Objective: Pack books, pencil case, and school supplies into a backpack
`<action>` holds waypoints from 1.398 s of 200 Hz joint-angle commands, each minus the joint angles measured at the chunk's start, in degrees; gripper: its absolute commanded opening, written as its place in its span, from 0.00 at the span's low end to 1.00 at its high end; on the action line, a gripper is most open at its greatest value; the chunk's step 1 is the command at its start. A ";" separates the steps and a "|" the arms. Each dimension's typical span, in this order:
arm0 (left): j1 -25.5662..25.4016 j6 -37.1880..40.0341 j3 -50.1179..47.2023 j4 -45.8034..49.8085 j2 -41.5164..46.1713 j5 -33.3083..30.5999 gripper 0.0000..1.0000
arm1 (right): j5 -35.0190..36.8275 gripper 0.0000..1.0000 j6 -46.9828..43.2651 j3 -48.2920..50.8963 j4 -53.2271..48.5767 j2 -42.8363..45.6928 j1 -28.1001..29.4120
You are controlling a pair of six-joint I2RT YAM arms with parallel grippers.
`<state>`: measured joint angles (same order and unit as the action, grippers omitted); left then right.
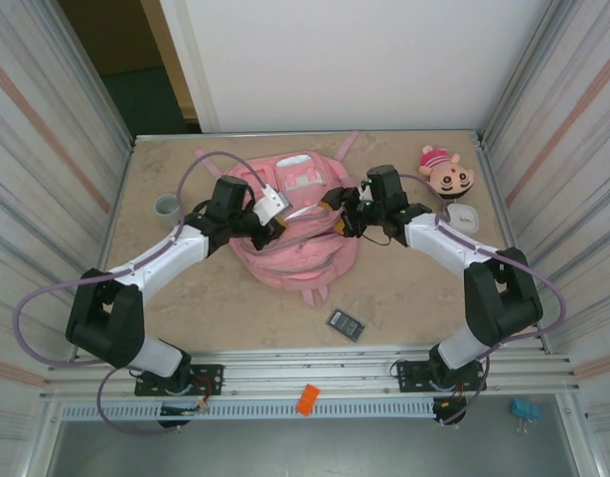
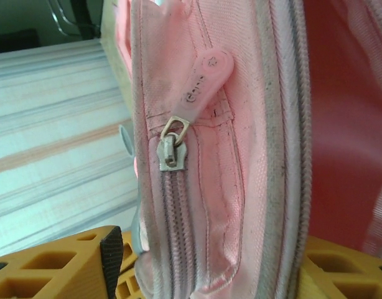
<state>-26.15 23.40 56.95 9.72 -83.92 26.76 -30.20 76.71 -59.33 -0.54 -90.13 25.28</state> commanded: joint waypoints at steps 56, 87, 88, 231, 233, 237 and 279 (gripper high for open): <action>0.00 -0.74 3.40 1.82 3.18 5.16 0.60 | 2.06 0.00 1.22 -3.70 5.45 -0.77 1.98; -2.49 6.36 3.26 8.02 5.41 2.86 0.68 | 2.30 0.00 1.89 -3.90 5.92 -0.28 1.98; -2.54 6.60 3.12 8.07 5.55 2.86 0.68 | 2.32 0.00 1.83 -3.93 5.91 -0.25 1.97; -9.97 18.22 -19.81 -20.13 16.61 -8.56 0.93 | 2.22 0.00 0.49 -4.66 1.49 1.26 2.06; -9.82 18.08 -19.85 -20.03 16.60 -7.91 0.92 | 2.24 0.00 0.47 -4.63 1.43 1.29 2.06; -9.45 17.89 -19.78 -19.55 16.59 -6.86 0.90 | 2.34 0.00 0.43 -4.66 1.18 1.33 2.06; -5.72 17.39 -18.97 -17.05 15.06 0.68 0.68 | 1.90 0.00 0.37 -4.74 1.37 0.96 2.32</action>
<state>-33.82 41.56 38.02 -6.55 -68.99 20.88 -27.66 78.81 -61.30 -0.54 -91.46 26.76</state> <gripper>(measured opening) 0.731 0.114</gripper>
